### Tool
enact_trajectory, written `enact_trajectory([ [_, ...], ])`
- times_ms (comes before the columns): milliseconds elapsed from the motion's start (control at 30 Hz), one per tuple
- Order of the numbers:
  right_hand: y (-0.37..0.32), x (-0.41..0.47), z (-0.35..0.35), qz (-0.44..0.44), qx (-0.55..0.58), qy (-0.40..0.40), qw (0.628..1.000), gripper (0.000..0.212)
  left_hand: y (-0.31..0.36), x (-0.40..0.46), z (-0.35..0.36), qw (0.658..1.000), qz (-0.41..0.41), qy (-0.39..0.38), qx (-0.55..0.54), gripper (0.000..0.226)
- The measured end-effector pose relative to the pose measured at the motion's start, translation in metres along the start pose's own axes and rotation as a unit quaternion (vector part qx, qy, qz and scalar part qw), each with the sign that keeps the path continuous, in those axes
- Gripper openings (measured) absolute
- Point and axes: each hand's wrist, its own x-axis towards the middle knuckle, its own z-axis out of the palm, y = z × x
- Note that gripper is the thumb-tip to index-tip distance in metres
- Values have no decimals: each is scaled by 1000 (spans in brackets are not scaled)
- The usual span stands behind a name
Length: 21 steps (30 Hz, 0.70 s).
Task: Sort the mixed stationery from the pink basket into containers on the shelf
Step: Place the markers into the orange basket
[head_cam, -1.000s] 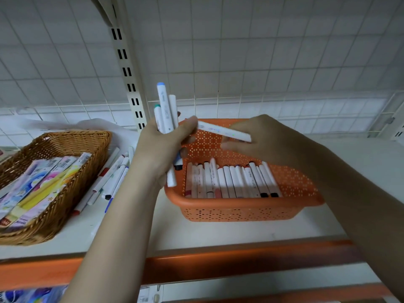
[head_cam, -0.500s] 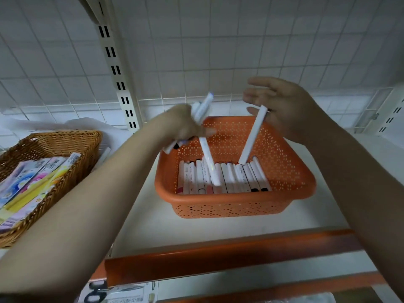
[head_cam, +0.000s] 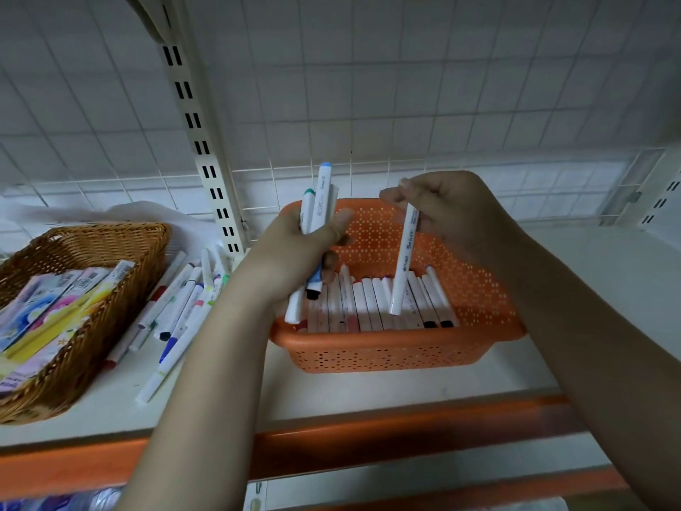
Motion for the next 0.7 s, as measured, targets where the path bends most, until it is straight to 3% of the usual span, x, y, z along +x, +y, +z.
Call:
enact_trajectory([
  [167,-6,11,4,-28,-172,-10,985,23,-5,-5,-2,996,-12,43,-72,22],
  [300,-8,13,12,72,-376,-206,901,32,-2,-6,-2,990,-51,62,-114,39],
  [367,-16,8,25,56,-331,-184,924,42,-1,-7,-2,988,-60,53,-132,41],
  [467,-29,4,43,64,-82,-81,991,45,1,-13,1,990,-42,12,-133,33],
  [600,-27,11,50,68,25,-32,997,35,1,-15,-3,996,-15,-17,-83,27],
  [700,-24,13,42,82,90,-6,993,21,-1,-12,-6,997,-21,3,-78,22],
])
